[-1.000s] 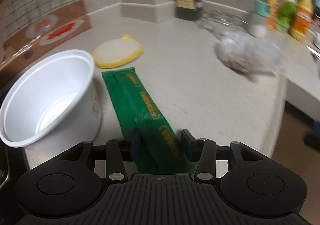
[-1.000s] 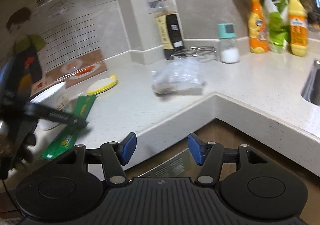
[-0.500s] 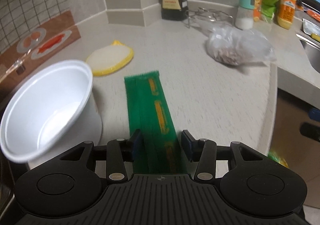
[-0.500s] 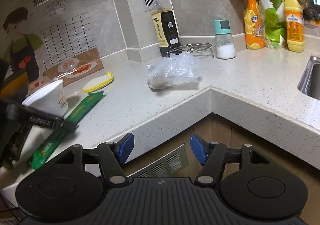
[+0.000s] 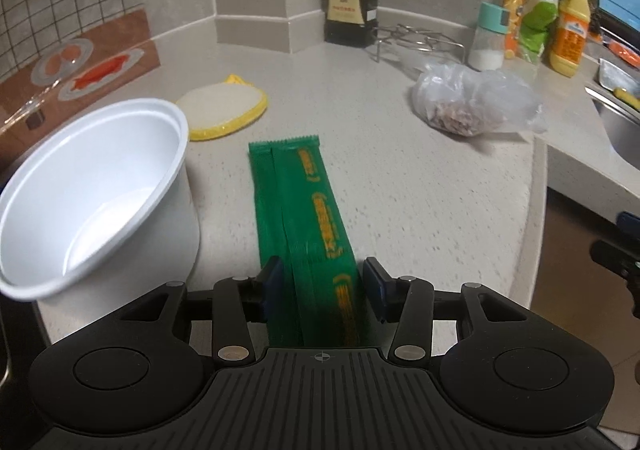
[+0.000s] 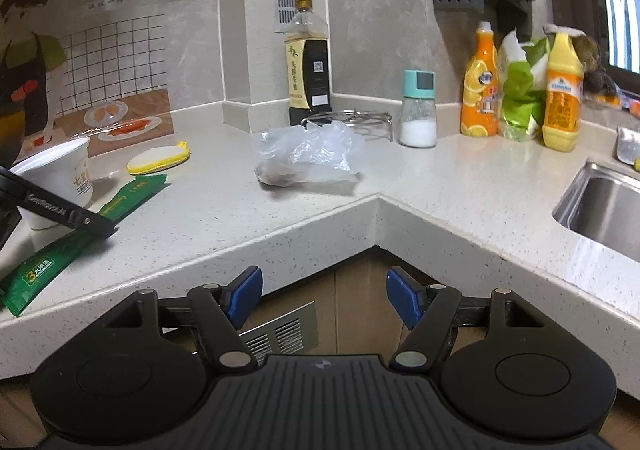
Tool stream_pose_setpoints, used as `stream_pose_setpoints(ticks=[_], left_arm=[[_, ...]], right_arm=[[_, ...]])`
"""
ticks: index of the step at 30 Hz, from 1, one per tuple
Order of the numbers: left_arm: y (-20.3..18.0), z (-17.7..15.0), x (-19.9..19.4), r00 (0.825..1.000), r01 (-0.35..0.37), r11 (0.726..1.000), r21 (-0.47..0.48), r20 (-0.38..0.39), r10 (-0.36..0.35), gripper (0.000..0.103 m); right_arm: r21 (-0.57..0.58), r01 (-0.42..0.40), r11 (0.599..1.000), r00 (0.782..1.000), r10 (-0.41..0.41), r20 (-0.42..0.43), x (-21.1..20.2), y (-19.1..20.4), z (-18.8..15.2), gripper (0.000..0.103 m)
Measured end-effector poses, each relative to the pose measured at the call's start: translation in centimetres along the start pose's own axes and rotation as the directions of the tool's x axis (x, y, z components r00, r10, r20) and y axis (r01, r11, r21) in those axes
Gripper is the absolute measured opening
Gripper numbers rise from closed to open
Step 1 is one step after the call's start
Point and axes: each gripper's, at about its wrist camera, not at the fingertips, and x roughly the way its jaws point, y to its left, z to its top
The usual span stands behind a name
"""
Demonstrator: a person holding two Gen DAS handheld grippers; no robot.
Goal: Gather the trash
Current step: 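Pass the green wrapper from the right tool into the left tool, then grasp the clear plastic bag with the right tool while the left tool holds the wrapper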
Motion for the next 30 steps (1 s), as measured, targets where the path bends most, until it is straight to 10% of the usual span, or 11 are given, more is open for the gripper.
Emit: stream_pose_setpoints(ticks=[11,30], left_arm=[[0.6,-0.6,-1.4,0.994,0.053,0.998,-0.045,0.097,-0.049,0.012],[2.3,-6.6,-10.7,0.946,0.158,0.985,-0.075,0.298,-0.13,0.012]], right_arm=[[-0.059,-0.04,0.997,0.997,0.043,0.06,-1.0,1.0,1.7,0.071],[-0.072,-0.067,0.995,0.996,0.072,0.061,4.1,3.4,9.7,0.076]])
